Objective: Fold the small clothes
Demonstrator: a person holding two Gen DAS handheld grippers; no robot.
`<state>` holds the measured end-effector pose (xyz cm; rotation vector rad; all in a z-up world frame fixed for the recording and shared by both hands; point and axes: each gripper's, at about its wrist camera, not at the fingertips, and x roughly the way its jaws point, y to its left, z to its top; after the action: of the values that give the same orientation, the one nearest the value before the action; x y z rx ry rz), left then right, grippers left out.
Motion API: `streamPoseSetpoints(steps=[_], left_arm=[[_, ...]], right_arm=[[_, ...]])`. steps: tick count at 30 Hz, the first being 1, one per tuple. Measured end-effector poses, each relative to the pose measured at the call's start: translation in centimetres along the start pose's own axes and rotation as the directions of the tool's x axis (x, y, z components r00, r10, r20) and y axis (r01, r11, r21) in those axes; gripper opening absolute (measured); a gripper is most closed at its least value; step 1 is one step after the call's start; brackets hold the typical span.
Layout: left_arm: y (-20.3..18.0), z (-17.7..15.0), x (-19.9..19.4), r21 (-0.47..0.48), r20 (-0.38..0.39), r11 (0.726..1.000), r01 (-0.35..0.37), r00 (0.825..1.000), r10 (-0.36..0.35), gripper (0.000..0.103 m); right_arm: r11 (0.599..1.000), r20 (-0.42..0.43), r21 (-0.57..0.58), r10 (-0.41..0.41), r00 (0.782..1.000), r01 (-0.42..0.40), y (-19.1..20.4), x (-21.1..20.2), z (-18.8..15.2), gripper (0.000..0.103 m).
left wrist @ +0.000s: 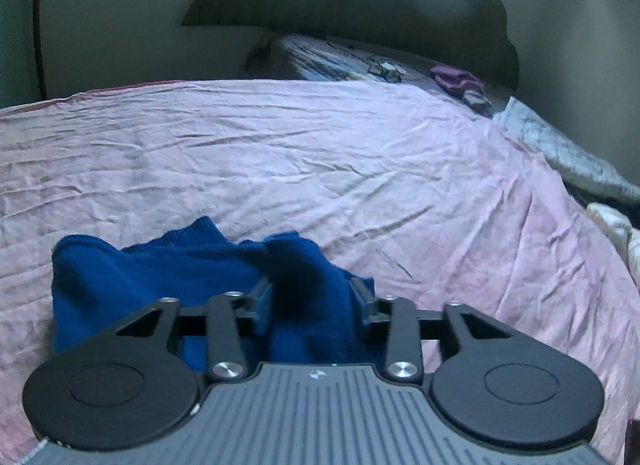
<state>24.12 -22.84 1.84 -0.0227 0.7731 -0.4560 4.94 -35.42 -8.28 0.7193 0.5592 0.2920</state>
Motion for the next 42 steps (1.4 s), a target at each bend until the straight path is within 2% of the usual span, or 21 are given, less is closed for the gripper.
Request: streamPoseSetpoints(steps=[1, 7, 11, 14, 16, 18, 21, 24, 25, 27, 29, 31, 32, 35, 37, 38, 39, 40, 42], left_arm=[[0.1, 0.1, -0.2, -0.01, 0.013, 1.0, -0.007, 1.0, 0.007, 0.061], [2.5, 0.8, -3.1, -0.073, 0.104, 0.996, -0.046, 0.993, 0.053, 0.075], [5.1, 0.0, -5.3, -0.09, 0.144, 0.989, -0.116, 0.981, 0.128, 0.081], [7.1, -1.0, -6.4, -0.106, 0.126, 0.982, -0.156, 0.978, 0.169, 0.082], [8.1, -1.7, -6.9, -0.113, 0.109, 0.978, -0.176, 0.976, 0.188, 0.082], [8.5, -2.5, -7.4, -0.105, 0.108, 0.976, -0.191, 0.974, 0.202, 0.082], [8.4, -3.4, -7.8, -0.066, 0.114, 0.975, -0.214, 0.969, 0.221, 0.084], [8.4, -4.0, -7.6, -0.04, 0.102, 0.976, -0.214, 0.971, 0.217, 0.086], [8.4, -4.0, -7.4, -0.038, 0.094, 0.977, -0.209, 0.973, 0.212, 0.086], [8.5, -4.0, -7.1, -0.046, 0.087, 0.978, -0.204, 0.974, 0.207, 0.086], [8.9, -3.8, -6.8, -0.062, 0.078, 0.98, -0.187, 0.978, 0.191, 0.088], [9.5, -3.4, -6.0, -0.079, 0.061, 0.982, -0.17, 0.983, 0.175, 0.094], [9.7, -3.2, -5.7, -0.085, 0.051, 0.982, -0.169, 0.983, 0.174, 0.094], [10.3, -2.4, -4.5, -0.115, 0.028, 0.981, -0.159, 0.986, 0.164, 0.094], [10.5, -1.9, -3.7, -0.135, 0.014, 0.979, -0.153, 0.988, 0.156, 0.094], [10.6, -1.7, -3.3, -0.142, 0.007, 0.979, -0.149, 0.988, 0.152, 0.094], [10.7, -1.5, -2.8, -0.147, -0.006, 0.979, -0.144, 0.989, 0.145, 0.094], [10.7, -1.3, -2.2, -0.153, -0.024, 0.978, -0.143, 0.99, 0.141, 0.094], [10.7, -1.4, -1.3, -0.158, -0.045, 0.976, -0.149, 0.989, 0.143, 0.087]], right_arm=[[1.0, -0.006, 0.001, -0.01, 1.0, 0.01, -0.1, 0.0, 0.0, 0.006], [1.0, -0.027, 0.007, -0.029, 0.999, 0.03, -0.1, -0.3, -0.1, 0.007], [0.998, -0.027, -0.002, -0.057, 0.998, 0.057, -0.1, -0.9, 0.0, 0.008], [0.997, -0.018, 0.019, -0.08, 0.997, 0.08, -0.7, -1.7, 0.3, 0.008], [0.992, -0.006, 0.017, -0.123, 0.992, 0.123, -0.7, -2.4, 0.5, 0.015], [0.984, 0.035, 0.001, -0.178, 0.983, 0.178, -0.4, -3.2, 0.9, 0.033], [0.969, 0.112, -0.081, -0.223, 0.968, 0.233, 0.7, -3.5, 2.7, 0.036], [0.96, 0.133, -0.179, -0.194, 0.972, 0.217, 2.4, -1.9, 5.5, 0.037], [0.957, 0.136, -0.204, -0.181, 0.974, 0.207, 2.7, -1.0, 6.5, 0.04], [0.948, 0.118, -0.249, -0.173, 0.978, 0.198, 3.3, 1.8, 9.2, 0.065], [0.954, 0.064, -0.255, -0.148, 0.987, 0.159, 3.3, 4.6, 11.3, 0.072], [0.97, -0.027, -0.226, -0.102, 0.994, 0.093, 3.0, 7.8, 13.3, 0.072], [0.976, -0.081, -0.207, -0.089, 0.993, 0.07, 2.6, 9.7, 14.3, 0.072], [0.977, -0.186, -0.195, -0.123, 0.975, 0.086, 1.8, 13.6, 15.3, 0.072], [0.978, -0.242, -0.203, -0.101, 0.965, 0.052, 1.5, 15.0, 15.2, 0.069], [0.978, -0.269, -0.206, -0.084, 0.959, 0.028, 1.4, 15.7, 15.0, 0.059], [0.977, -0.284, -0.214, -0.086, 0.955, 0.025, 1.4, 16.3, 14.8, 0.034], [0.974, -0.293, -0.223, -0.104, 0.951, 0.038, 1.4, 16.8, 14.6, 0.023], [0.969, -0.293, -0.244, -0.107, 0.95, 0.034, 1.4, 17.0, 14.1, 0.012]])
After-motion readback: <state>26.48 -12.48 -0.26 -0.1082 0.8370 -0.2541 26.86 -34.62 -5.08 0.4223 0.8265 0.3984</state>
